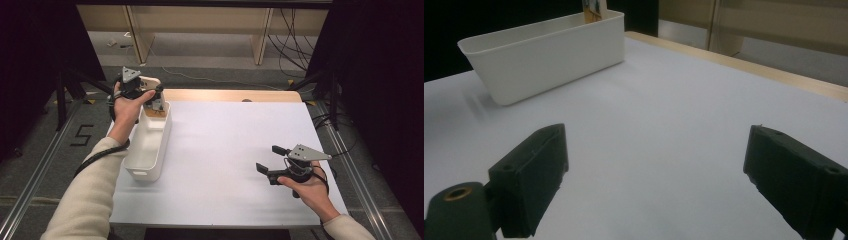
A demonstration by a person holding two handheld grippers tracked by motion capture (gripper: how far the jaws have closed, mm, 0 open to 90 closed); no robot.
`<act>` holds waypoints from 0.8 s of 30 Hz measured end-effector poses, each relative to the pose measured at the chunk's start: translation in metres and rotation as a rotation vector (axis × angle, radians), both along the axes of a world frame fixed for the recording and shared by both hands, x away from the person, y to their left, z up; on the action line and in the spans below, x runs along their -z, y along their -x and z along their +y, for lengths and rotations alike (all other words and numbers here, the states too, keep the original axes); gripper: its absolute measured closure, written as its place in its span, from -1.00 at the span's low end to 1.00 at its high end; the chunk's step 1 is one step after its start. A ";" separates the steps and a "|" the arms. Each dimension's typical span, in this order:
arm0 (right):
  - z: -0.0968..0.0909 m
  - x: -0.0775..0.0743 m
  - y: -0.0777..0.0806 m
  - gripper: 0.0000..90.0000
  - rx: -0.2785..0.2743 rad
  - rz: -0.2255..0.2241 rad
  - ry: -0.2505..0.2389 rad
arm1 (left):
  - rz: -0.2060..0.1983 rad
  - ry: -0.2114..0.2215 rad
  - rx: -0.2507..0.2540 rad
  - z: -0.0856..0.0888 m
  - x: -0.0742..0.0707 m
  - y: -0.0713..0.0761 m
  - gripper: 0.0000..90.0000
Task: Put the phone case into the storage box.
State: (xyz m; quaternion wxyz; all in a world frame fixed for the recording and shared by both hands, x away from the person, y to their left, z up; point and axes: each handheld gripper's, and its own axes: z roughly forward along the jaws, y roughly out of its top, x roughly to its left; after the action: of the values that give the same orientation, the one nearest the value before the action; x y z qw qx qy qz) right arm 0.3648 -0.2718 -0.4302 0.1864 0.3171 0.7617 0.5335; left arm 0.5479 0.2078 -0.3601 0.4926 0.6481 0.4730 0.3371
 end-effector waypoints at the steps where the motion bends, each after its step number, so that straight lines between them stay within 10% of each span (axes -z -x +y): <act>1: 0.000 0.000 0.000 -0.74 0.000 0.000 0.000 | 0.001 0.000 -0.001 0.000 0.000 0.000 -0.75; 24: 0.000 0.000 0.000 -0.74 0.001 -0.002 0.001 | 0.017 -0.015 -0.008 0.001 0.005 -0.006 -0.75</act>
State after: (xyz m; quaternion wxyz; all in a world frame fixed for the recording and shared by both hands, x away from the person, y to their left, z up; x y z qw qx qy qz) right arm 0.3651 -0.2721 -0.4303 0.1877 0.3167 0.7615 0.5334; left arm 0.5541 0.2084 -0.3653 0.4823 0.6526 0.4774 0.3370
